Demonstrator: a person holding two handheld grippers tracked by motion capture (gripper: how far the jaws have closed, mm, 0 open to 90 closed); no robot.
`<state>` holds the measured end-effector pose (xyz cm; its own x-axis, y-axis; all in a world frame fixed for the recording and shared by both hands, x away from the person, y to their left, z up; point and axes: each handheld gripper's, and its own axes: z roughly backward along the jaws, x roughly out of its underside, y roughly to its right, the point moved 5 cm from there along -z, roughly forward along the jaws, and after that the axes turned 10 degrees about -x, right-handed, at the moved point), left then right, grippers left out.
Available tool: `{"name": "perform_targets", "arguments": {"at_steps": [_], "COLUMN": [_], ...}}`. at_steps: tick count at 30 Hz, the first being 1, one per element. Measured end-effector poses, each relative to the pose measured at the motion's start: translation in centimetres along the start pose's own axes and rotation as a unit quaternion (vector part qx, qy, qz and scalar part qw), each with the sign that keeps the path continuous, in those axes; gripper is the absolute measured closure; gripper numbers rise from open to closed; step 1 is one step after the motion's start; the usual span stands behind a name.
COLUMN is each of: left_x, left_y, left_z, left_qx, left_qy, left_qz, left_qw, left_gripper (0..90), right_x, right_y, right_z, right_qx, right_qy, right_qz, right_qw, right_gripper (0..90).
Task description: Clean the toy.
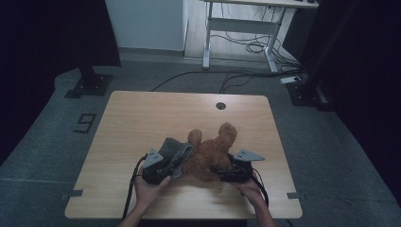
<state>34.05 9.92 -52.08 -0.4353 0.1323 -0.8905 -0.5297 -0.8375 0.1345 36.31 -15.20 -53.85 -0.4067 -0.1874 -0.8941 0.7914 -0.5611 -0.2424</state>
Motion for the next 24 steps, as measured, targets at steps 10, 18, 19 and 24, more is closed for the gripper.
{"name": "perform_targets", "arguments": {"at_steps": [10,18,19,24], "left_x": [-2.9,-7.9,-8.2,-7.1], "left_y": [2.2,8.7,9.3,10.1], "left_z": [1.3,-2.9,-3.9,-7.8], "left_qx": [0.016,0.05,0.048,0.028], "left_qy": [-0.011,-0.012,-0.019,-0.059], "left_qz": [-0.014,-0.062,-0.065,-0.077], "left_qw": [0.9997,0.9967,0.9966,0.9949], "left_gripper": [76.6,76.1,76.1,76.4], "right_x": [1.6,1.7,1.7,1.9], "right_y": [-1.3,-1.8,-1.8,-1.8], "right_z": [0.2,0.2,0.2,0.1], "right_qx": [0.047,0.07,0.072,0.088], "right_qy": [0.005,0.006,0.007,0.006], "right_qz": [0.053,0.079,0.08,0.096], "right_qw": [0.9975,0.9944,0.9942,0.9916], "right_gripper": [50.6,51.7,51.9,52.8]}}
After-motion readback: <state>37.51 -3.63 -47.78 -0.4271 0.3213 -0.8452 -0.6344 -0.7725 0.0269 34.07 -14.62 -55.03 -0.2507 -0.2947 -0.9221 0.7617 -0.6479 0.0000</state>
